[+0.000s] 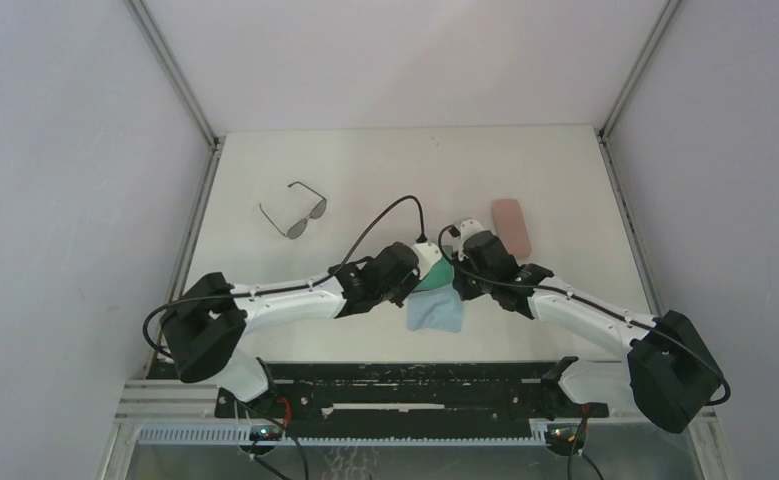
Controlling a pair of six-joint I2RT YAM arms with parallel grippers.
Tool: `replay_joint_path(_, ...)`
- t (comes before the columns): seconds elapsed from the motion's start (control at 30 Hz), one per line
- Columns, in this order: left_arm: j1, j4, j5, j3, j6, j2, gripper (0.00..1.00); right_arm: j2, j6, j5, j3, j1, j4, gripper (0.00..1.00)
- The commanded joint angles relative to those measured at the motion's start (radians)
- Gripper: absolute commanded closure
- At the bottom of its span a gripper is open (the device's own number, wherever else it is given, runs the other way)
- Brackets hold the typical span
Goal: Organize the sunglasses
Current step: Adjust the glasses cleaning cloth at the center of the board.
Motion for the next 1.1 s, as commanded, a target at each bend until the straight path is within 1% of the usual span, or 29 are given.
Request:
replay_joint_path(0.0, 0.004, 0.036, 0.048, -0.006, -0.008, -0.045, 1.0, -0.029, -0.026, -0.006, 0.041, 0.008, -0.015, 1.0)
replay_joint_path(0.27, -0.002, 0.06, 0.112, -0.061, -0.034, -0.059, 1.0, -0.035, -0.018, -0.025, 0.02, 0.035, -0.018, 1.0)
replay_joint_path(0.3, -0.002, 0.068, 0.123, -0.068, -0.043, -0.062, 0.99, -0.03, -0.015, -0.027, 0.019, 0.036, -0.016, 1.0)
replay_joint_path(0.4, -0.005, 0.101, 0.162, -0.081, -0.072, -0.062, 0.83, -0.026, 0.003, -0.037, 0.018, 0.035, -0.002, 1.0)
replay_joint_path(0.57, -0.023, 0.176, 0.151, -0.085, -0.115, -0.065, 0.7, -0.032, 0.078, -0.043, 0.014, 0.001, 0.022, 1.0)
replay_joint_path(0.63, -0.034, 0.213, 0.134, -0.086, -0.127, -0.069, 0.63, -0.034, 0.109, -0.07, 0.004, -0.024, 0.036, 1.0)
replay_joint_path(0.73, -0.052, 0.25, 0.092, -0.08, -0.132, -0.061, 0.54, -0.033, 0.147, -0.111, -0.009, -0.061, 0.057, 1.0)
replay_joint_path(0.87, -0.076, 0.29, 0.058, -0.068, -0.127, -0.026, 0.47, -0.015, 0.17, -0.161, -0.015, -0.099, 0.072, 1.0)
replay_joint_path(0.9, -0.082, 0.297, 0.048, -0.063, -0.125, -0.014, 0.44, -0.011, 0.176, -0.173, -0.016, -0.106, 0.075, 1.0)
replay_joint_path(0.93, -0.091, 0.301, 0.037, -0.058, -0.123, -0.005, 0.39, -0.007, 0.181, -0.183, -0.016, -0.11, 0.078, 1.0)
replay_joint_path(1.0, -0.106, 0.318, 0.013, -0.049, -0.119, 0.016, 0.34, 0.001, 0.191, -0.205, -0.015, -0.121, 0.087, 1.0)
replay_joint_path(1.07, -0.12, 0.339, -0.016, -0.042, -0.112, 0.036, 0.31, 0.009, 0.203, -0.224, -0.016, -0.13, 0.091, 1.0)
